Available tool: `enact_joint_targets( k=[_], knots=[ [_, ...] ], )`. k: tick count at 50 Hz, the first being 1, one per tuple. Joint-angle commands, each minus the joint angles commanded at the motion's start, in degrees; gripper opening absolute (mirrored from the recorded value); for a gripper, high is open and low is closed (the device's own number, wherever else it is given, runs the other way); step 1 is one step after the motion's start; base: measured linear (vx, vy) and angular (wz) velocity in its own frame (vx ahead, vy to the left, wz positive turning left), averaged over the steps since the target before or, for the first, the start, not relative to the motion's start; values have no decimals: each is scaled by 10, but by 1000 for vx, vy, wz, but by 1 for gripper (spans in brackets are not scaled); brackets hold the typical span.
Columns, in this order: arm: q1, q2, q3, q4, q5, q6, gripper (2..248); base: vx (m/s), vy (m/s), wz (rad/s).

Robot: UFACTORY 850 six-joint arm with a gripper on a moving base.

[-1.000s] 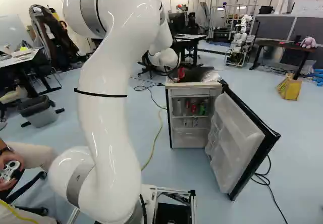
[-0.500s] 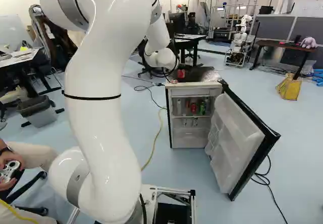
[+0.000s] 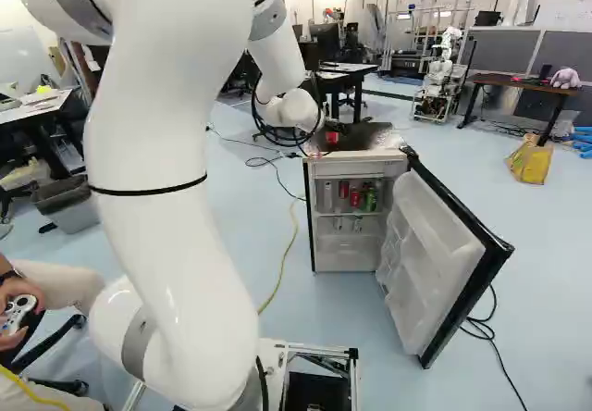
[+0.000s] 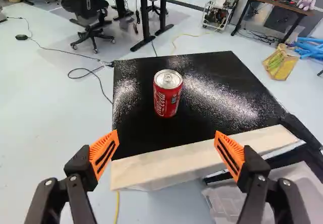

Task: Grab a drink from the fridge

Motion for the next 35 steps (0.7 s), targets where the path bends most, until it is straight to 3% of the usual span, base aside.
enact_joint_targets(
  k=[15, 35],
  knots=[
    [-16, 50, 40, 5, -8, 0, 247, 0, 0, 0],
    [-49, 106, 74, 43, -85, 0, 247, 0, 0, 0]
  ],
)
